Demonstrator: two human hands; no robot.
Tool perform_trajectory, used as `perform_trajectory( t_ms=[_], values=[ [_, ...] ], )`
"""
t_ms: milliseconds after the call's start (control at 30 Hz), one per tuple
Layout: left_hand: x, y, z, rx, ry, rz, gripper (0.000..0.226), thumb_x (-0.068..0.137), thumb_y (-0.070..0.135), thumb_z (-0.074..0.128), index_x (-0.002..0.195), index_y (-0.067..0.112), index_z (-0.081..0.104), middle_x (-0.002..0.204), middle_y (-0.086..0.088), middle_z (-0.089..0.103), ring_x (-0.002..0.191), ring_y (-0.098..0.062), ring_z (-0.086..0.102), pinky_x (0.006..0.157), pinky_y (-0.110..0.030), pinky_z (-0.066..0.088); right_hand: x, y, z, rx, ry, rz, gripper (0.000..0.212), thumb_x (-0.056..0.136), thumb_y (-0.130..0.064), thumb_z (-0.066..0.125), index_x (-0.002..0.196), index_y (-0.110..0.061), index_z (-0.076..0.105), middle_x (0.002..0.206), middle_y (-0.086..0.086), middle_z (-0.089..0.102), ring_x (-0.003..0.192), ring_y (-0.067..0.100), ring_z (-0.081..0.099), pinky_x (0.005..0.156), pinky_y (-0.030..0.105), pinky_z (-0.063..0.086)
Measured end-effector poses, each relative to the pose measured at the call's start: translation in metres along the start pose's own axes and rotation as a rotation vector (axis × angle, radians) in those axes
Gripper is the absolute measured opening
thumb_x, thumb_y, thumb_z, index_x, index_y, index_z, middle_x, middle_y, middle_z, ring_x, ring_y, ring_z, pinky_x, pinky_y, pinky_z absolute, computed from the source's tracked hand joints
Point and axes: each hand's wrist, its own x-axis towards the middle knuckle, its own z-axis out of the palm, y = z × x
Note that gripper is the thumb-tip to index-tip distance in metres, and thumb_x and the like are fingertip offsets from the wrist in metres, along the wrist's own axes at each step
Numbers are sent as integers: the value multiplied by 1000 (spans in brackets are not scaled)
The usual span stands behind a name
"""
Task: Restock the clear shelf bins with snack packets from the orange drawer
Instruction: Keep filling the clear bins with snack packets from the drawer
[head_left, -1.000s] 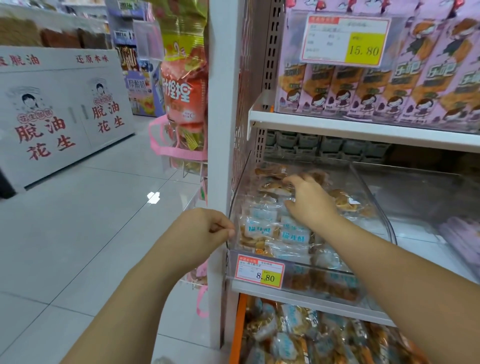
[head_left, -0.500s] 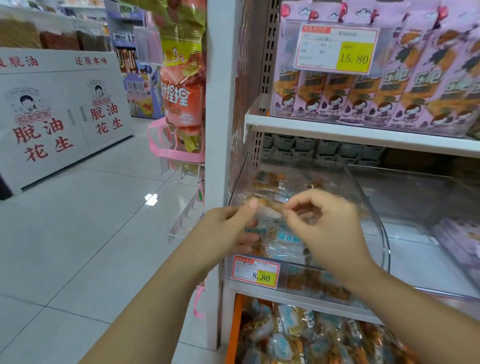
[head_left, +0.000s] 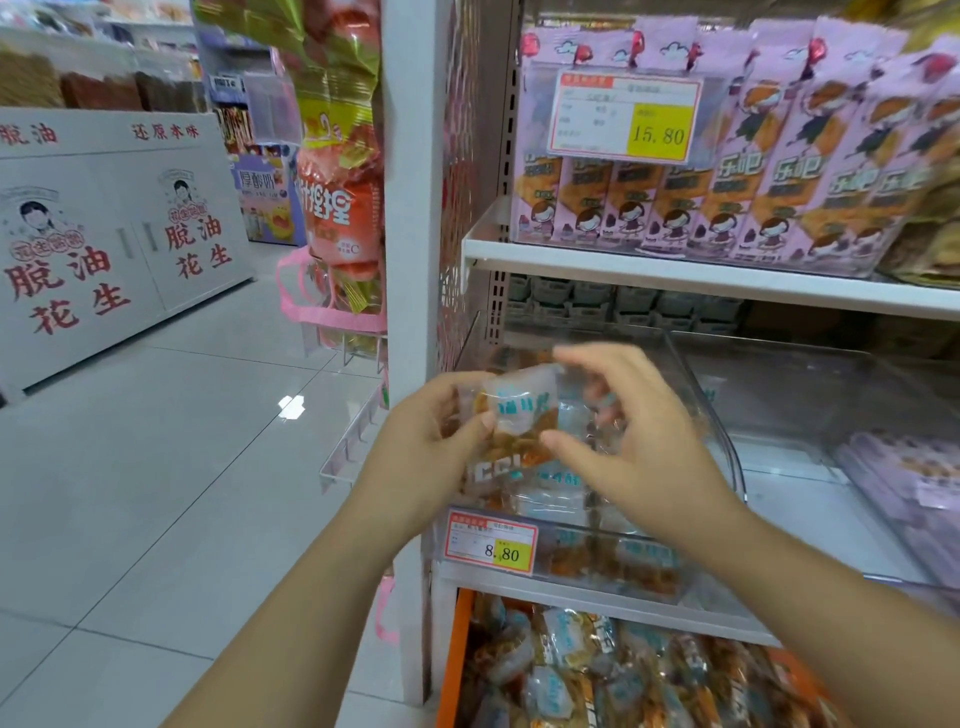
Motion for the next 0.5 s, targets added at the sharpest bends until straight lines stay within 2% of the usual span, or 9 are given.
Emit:
perform_trajectory(
  t_ms=[67, 100, 200, 233, 333, 433, 500],
  values=[
    [-2, 0, -2, 85, -35, 48, 32, 92, 6, 58, 104, 36, 61, 98, 10, 71, 94, -5, 67, 82, -21, 52, 19, -5, -6, -57, -136, 10, 68, 80, -25, 72, 135, -43, 36, 135, -17, 41, 121, 0, 41, 102, 23, 34],
    [-2, -2, -3, 112, -28, 70, 34, 92, 6, 57, 104, 38, 61, 98, 10, 71, 94, -6, 67, 82, -22, 53, 27, -7, -6, -99, -207, -1, 65, 81, -24, 72, 136, -40, 40, 135, -15, 46, 119, 1, 44, 101, 23, 36],
    [0, -4, -6, 184, 55, 134, 39, 92, 7, 58, 105, 43, 61, 99, 13, 70, 95, -8, 66, 84, -29, 55, 39, -7, 1, -171, -278, -12, 37, 80, -25, 73, 115, -30, 60, 106, -15, 63, 84, 1, 57, 80, 23, 45],
    [0, -3, -8, 211, 105, 151, 39, 91, 7, 59, 105, 43, 61, 100, 16, 69, 96, -3, 65, 84, -24, 54, 40, -5, 4, -153, -249, 13, 32, 80, -25, 73, 109, -29, 61, 99, -17, 62, 81, 2, 57, 78, 23, 44],
    [-2, 0, -17, 301, 249, 217, 34, 91, 6, 59, 107, 36, 62, 99, 20, 65, 94, 6, 61, 79, -5, 47, 39, 8, 16, 1, -162, 179, 27, 79, -24, 75, 101, -30, 59, 97, -20, 59, 95, 1, 55, 85, 19, 41],
    [-4, -2, -23, 419, 248, 203, 27, 90, 7, 60, 102, 31, 65, 94, 18, 65, 87, 6, 60, 75, -3, 44, 32, 23, 31, 137, -211, 341, 29, 79, -22, 76, 98, -30, 57, 97, -19, 57, 101, 3, 54, 85, 21, 40],
    [-3, -5, -24, 526, 164, 128, 23, 91, 11, 60, 101, 30, 67, 92, 18, 66, 86, 3, 61, 78, -9, 47, 26, 30, 39, 75, -289, 370, 30, 78, -23, 76, 103, -28, 59, 98, -15, 56, 102, 6, 53, 84, 20, 38]
  ],
)
